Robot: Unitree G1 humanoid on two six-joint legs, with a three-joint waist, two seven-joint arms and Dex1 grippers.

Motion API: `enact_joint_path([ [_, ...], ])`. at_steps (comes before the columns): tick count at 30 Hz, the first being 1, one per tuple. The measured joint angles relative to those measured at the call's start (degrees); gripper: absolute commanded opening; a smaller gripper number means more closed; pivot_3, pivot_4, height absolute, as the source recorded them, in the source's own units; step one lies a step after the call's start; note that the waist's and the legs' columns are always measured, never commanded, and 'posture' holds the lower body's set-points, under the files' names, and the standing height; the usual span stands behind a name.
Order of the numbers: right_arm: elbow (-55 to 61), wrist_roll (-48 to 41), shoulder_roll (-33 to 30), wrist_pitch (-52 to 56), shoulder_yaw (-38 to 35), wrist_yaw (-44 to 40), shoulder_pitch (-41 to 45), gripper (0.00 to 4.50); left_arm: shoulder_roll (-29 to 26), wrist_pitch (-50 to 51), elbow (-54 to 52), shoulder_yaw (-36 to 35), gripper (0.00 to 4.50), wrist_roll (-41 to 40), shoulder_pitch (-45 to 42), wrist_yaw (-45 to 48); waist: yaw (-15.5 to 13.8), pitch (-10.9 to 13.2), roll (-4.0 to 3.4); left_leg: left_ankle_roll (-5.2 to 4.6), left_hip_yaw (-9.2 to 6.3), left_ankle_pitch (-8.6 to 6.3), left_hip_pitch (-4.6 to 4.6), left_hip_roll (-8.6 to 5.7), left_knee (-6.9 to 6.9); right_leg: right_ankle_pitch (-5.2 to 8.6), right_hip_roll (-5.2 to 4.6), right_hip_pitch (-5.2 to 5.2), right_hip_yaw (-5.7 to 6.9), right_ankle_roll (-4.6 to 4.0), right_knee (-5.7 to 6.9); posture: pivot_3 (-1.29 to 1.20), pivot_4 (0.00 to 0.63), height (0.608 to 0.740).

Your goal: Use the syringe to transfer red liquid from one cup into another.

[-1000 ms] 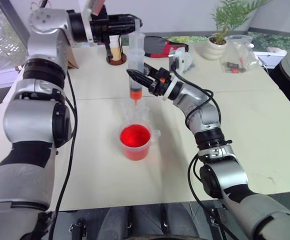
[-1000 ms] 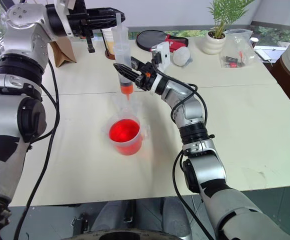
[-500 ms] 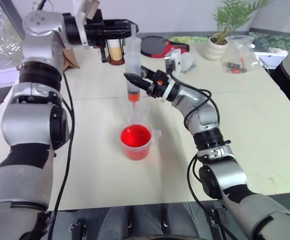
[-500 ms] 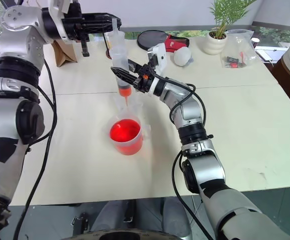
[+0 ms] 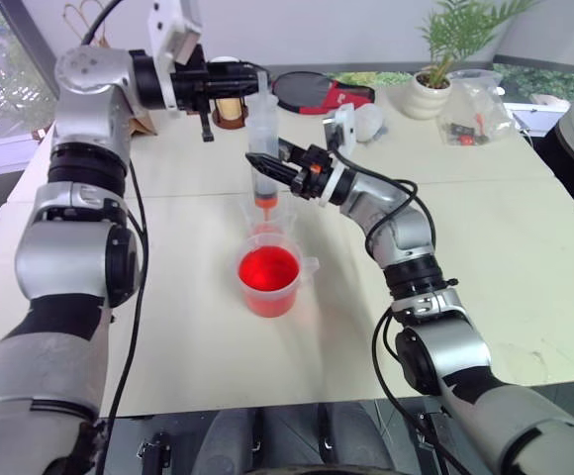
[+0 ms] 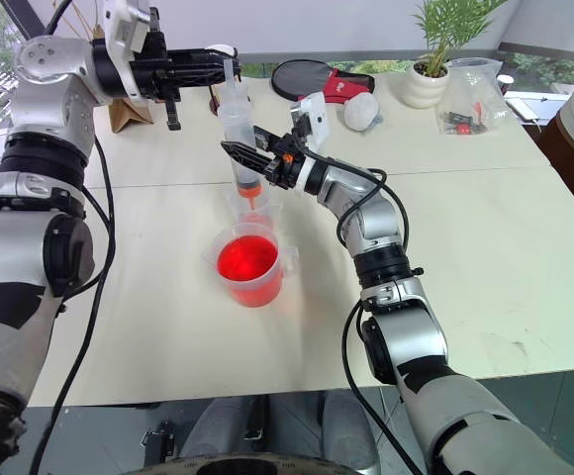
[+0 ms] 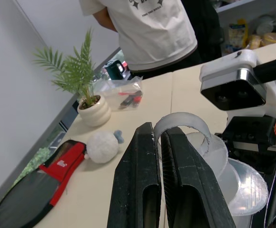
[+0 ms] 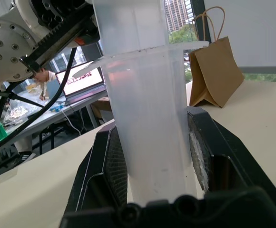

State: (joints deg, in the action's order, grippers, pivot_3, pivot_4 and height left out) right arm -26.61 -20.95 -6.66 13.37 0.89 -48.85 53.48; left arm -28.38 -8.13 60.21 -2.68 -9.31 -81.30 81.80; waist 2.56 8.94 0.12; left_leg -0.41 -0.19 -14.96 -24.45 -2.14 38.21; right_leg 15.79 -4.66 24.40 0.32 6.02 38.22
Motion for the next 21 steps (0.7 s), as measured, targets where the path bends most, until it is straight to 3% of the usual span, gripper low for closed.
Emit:
enact_joint_path([
  [18,0.0,0.0,-0.1,0.0,0.1,0.0,0.2,1.48,0.4,0.3,-3.8,0.0,0.03,0.0,3.7,-0.6,0.0,0.0,0.0,0.0,0.0,0.0,0.0,0.0,0.0,0.0,0.0,0.0,0.0,0.0,0.0,0.0,0.15,0.74],
  [21,0.0,0.1,-0.3,0.0,0.1,0.3,0.3,1.48,0.7,0.9,-3.5,-0.1,1.01,-0.1,3.6,-1.0,0.0,0.0,0.0,0.0,0.0,0.0,0.0,0.0,0.0,0.0,0.0,0.0,0.0,0.0,0.0,0.0,0.15,0.74],
])
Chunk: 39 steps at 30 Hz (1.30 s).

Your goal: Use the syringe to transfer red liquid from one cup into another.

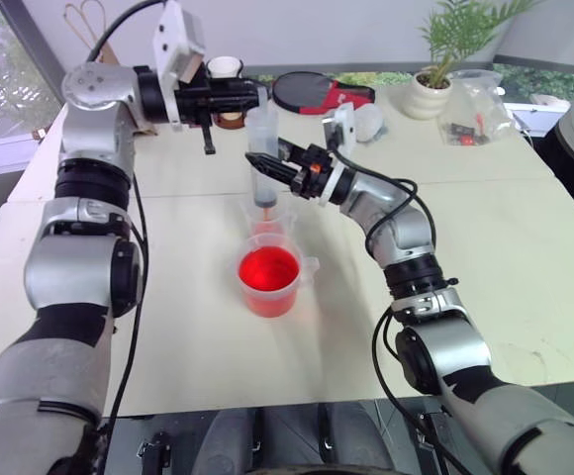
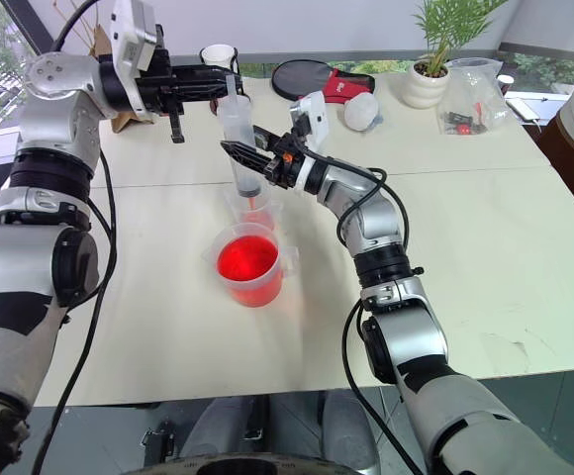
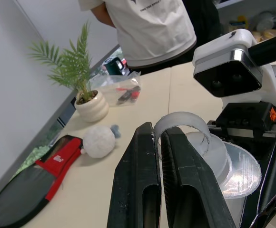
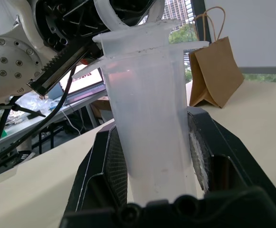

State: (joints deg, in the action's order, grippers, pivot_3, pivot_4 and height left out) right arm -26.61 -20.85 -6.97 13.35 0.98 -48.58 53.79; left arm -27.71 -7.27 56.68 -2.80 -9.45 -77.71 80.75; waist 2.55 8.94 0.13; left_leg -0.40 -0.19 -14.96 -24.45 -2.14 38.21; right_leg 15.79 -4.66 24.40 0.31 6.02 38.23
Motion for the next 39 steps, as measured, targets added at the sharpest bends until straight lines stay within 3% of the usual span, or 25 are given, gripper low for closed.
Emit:
enact_joint_path([
  [5,0.6,0.0,-0.2,0.0,0.0,-0.3,0.1,1.48,-0.8,1.8,1.2,-0.7,3.32,-0.2,-1.7,-1.3,0.1,0.0,0.0,0.0,-0.01,0.0,0.0,0.0,-0.01,0.0,0.01,0.01,0.0,0.0,0.0,0.0,0.15,0.74],
  [10,1.1,0.0,-0.4,0.0,-0.4,1.0,0.8,1.48,-3.0,4.6,1.8,-1.6,3.32,-1.4,-1.9,-0.5,0.1,0.0,0.0,0.0,-0.01,0.0,0.0,0.01,0.0,0.0,0.01,0.01,0.0,0.0,0.02,0.0,0.15,0.74],
  [14,3.6,-0.9,-0.4,-0.7,-2.0,1.6,2.6,1.48,-8.0,12.5,1.8,-2.6,3.32,-2.6,-0.6,2.2,0.4,0.0,-0.01,0.0,-0.02,0.0,0.0,0.02,-0.03,0.0,0.03,0.05,0.0,0.0,0.09,0.0,0.15,0.74],
  [19,6.6,-3.9,-1.6,1.4,-4.9,3.1,5.1,1.48,-13.0,19.8,-1.0,-3.6,3.32,-3.8,7.6,2.3,0.4,0.0,-0.01,0.01,-0.09,0.01,0.01,0.0,0.0,0.0,0.0,0.01,0.0,0.0,0.12,0.0,0.15,0.74],
  [22,7.4,-7.5,-8.0,12.0,-8.0,6.5,7.5,1.48,-14.2,24.5,-9.2,-4.8,3.32,-5.7,14.9,1.3,-0.4,0.0,0.0,0.01,-0.11,0.01,-0.08,-0.04,0.05,0.0,-0.12,0.01,-0.03,0.0,0.1,0.0,0.15,0.74],
  [24,7.5,-8.8,-16.2,22.4,-9.8,8.3,10.7,1.48,-15.1,27.6,-18.8,-4.8,3.32,-6.9,21.0,0.9,-1.0,0.0,0.0,-0.02,-0.13,-0.02,-0.12,-0.06,0.04,0.0,-0.29,-0.01,-0.08,-0.01,-0.01,0.0,0.15,0.74],
  [26,7.6,-8.6,-25.3,33.7,-9.4,8.6,12.9,1.48,-16.0,29.5,-29.6,-4.3,3.32,-7.3,27.7,0.0,-1.6,0.0,0.01,-0.07,-0.15,-0.06,-0.11,-0.06,-0.03,0.0,-0.36,-0.01,-0.1,-0.02,-0.09,0.0,0.15,0.74],
  [29,5.4,-8.4,-31.5,51.4,-7.5,10.5,13.4,1.48,-15.1,33.4,-41.4,-3.0,3.32,-9.3,33.0,-2.0,-1.7,0.0,0.02,-0.22,-0.12,-0.15,-0.11,-0.04,-0.04,0.01,-0.4,-0.01,-0.12,-0.03,-0.21,0.0,0.15,0.74],
  [34,5.0,-8.4,-32.2,67.4,-4.8,13.2,3.6,1.48,-14.4,38.0,-50.2,-2.5,3.32,-12.6,36.8,-5.5,-1.6,0.0,0.0,-0.31,-0.07,-0.19,-0.06,-0.02,-0.05,0.01,-0.38,0.0,-0.13,-0.04,-0.16,0.0,0.15,0.74],
  [39,6.2,-7.2,-29.1,70.6,-7.2,18.4,-0.7,1.48,-13.0,40.4,-52.3,-2.5,3.32,-14.3,40.1,-9.1,-1.5,0.0,-0.02,-0.28,-0.04,-0.17,-0.06,-0.01,-0.03,0.0,-0.31,0.04,-0.12,-0.03,-0.09,0.0,0.15,0.74],
])
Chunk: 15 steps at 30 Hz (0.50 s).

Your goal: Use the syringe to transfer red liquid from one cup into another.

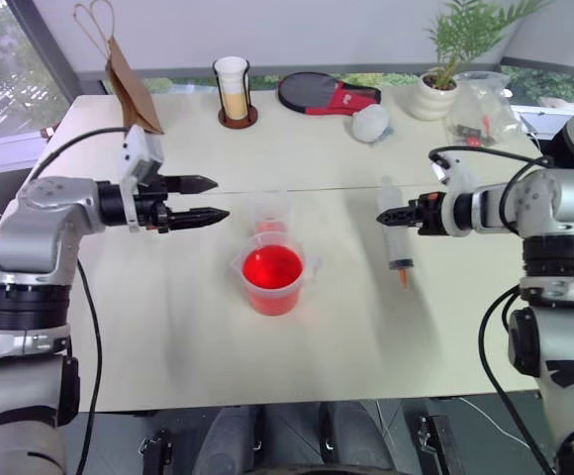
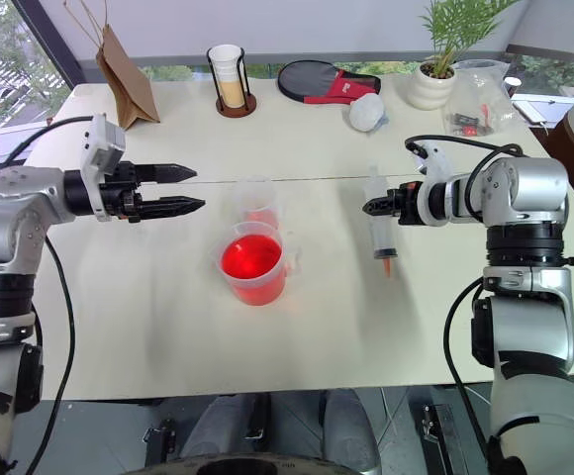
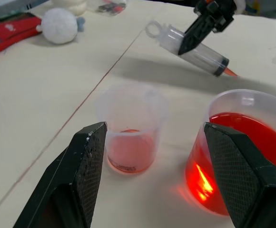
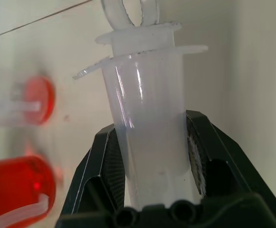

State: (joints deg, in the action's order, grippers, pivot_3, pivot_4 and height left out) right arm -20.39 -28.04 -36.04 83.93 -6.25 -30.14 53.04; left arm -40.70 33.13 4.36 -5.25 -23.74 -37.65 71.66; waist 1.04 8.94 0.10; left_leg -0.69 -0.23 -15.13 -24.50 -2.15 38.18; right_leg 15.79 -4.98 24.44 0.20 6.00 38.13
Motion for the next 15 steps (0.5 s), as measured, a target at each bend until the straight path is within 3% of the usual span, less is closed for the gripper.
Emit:
enact_joint_path([
  [8,1.3,0.8,1.4,-1.4,-2.2,3.1,-4.3,1.48,0.3,1.1,-2.3,0.6,3.32,-1.2,3.6,-3.0,-0.4,0.0,0.03,-0.03,-0.01,0.0,0.05,-0.05,0.04,0.0,0.01,-0.13,0.02,0.0,-0.04,0.0,0.15,0.74],
  [10,1.3,0.8,1.4,-2.4,-2.0,2.9,-4.7,2.49,0.4,0.8,-2.1,1.5,3.37,-1.0,3.8,-3.4,-0.4,0.0,0.03,-0.04,-0.01,0.0,0.06,-0.05,0.04,0.0,0.04,-0.16,0.02,0.0,-0.05,0.0,0.15,0.74],
  [11,1.3,1.1,1.4,-2.8,-1.6,3.1,-4.9,2.79,0.4,0.4,-1.9,1.8,3.37,-1.0,3.8,-3.5,-0.4,0.0,0.03,-0.04,0.0,0.0,0.06,-0.06,0.04,0.0,0.07,-0.17,0.02,0.0,-0.06,0.0,0.15,0.74],
  [14,1.1,2.1,1.3,-3.2,-1.0,3.1,-5.8,4.4,0.4,0.0,-0.6,2.1,3.37,-0.9,3.9,-3.7,-0.3,0.0,0.03,-0.05,0.0,0.01,0.06,-0.06,0.04,0.0,0.09,-0.15,0.02,0.0,-0.07,0.0,0.15,0.74],
  [15,1.7,2.0,1.2,-3.2,-1.0,2.8,-5.8,4.46,0.5,0.0,-0.3,2.1,3.37,-0.9,4.0,-3.8,-0.2,0.0,0.03,-0.05,0.0,0.01,0.07,-0.04,0.04,0.0,0.13,-0.15,0.02,0.0,-0.07,0.0,0.15,0.74],
])
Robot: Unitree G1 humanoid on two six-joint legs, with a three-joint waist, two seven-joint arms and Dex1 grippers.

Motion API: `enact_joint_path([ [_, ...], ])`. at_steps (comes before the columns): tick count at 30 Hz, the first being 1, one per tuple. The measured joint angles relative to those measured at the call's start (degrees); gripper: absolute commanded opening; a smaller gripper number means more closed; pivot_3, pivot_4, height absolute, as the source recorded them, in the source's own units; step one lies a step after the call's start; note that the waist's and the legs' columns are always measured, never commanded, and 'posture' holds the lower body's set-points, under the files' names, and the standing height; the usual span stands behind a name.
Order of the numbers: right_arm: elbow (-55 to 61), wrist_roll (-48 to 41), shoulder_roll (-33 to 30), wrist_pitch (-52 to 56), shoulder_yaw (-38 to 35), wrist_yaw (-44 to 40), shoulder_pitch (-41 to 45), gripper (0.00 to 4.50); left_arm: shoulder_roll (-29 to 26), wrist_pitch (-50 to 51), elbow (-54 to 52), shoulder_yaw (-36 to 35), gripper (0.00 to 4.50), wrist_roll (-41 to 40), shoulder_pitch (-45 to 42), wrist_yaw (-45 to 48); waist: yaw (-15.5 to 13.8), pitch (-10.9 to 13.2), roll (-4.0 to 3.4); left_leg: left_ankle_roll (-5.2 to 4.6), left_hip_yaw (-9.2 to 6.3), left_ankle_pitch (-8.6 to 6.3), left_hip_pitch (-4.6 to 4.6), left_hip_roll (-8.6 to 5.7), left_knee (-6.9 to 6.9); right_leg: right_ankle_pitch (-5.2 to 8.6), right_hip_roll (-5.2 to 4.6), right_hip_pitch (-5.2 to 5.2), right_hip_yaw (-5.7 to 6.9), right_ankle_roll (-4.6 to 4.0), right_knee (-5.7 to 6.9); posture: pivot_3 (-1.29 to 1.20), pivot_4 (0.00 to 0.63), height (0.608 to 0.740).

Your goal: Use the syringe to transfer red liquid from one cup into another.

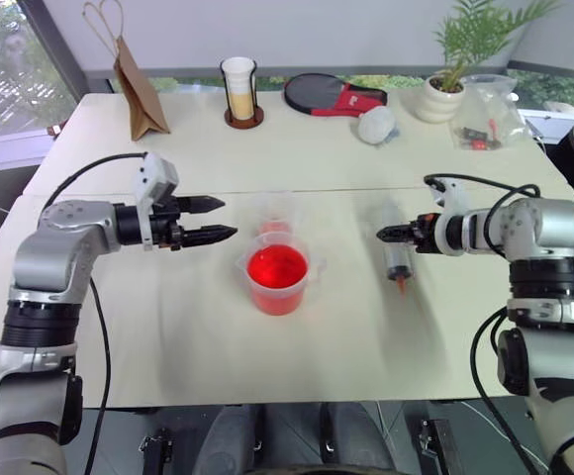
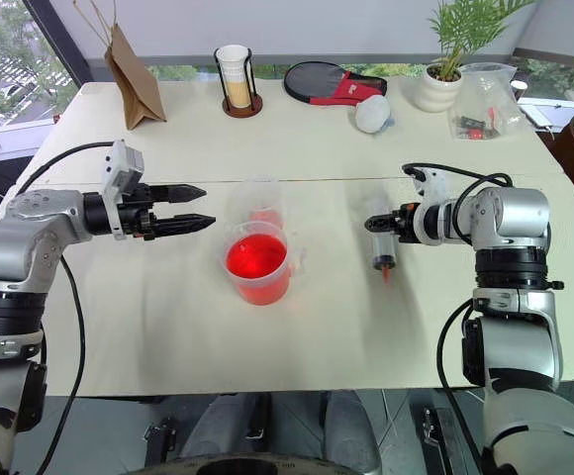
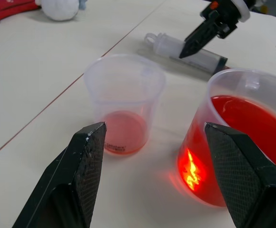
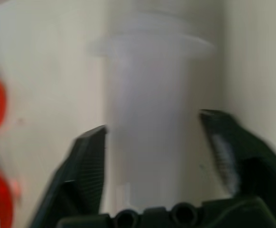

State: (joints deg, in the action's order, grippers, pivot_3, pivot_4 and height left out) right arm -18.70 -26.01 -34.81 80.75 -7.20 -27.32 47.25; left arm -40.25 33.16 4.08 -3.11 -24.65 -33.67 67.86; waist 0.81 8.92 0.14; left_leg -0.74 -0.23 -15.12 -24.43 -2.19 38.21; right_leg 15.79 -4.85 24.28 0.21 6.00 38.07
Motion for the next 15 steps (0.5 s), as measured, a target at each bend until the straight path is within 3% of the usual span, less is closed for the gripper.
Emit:
enact_joint_path([
  [6,9.9,-2.7,-5.5,0.9,-0.8,-4.1,-2.8,4.46,-0.6,0.1,1.2,-0.4,3.37,-0.2,4.2,-1.0,-0.1,0.0,-0.01,-0.03,0.0,-0.01,-0.02,0.02,0.0,0.0,0.01,0.03,-0.01,0.0,-0.02,0.0,0.15,0.74],
  [10,18.2,-7.2,-13.0,-0.4,-7.3,-10.0,-6.8,4.46,-1.9,2.9,1.6,-1.1,3.37,-1.8,8.3,-1.0,-0.4,0.0,0.0,-0.1,-0.05,-0.06,-0.02,0.02,-0.01,0.0,-0.12,-0.04,0.01,0.0,-0.08,0.0,0.15,0.74],
  [13,26.1,-8.0,-20.4,-9.5,-12.0,-18.1,-21.1,4.46,-1.6,2.6,3.5,-1.0,3.37,-1.8,8.5,-1.7,-1.4,0.0,0.08,-0.17,-0.12,-0.1,0.08,0.04,0.0,0.01,-0.07,-0.36,0.04,0.01,-0.39,0.0,0.15,0.74],
  [15,31.0,-8.9,-19.3,-15.9,-16.9,-23.5,-33.9,4.46,-1.8,2.1,4.6,-1.2,3.37,-1.6,8.7,-2.3,-1.6,0.0,0.09,-0.22,-0.2,-0.13,0.29,0.13,-0.01,0.01,0.08,-0.81,0.05,0.01,-0.82,0.0,0.15,0.74],
])
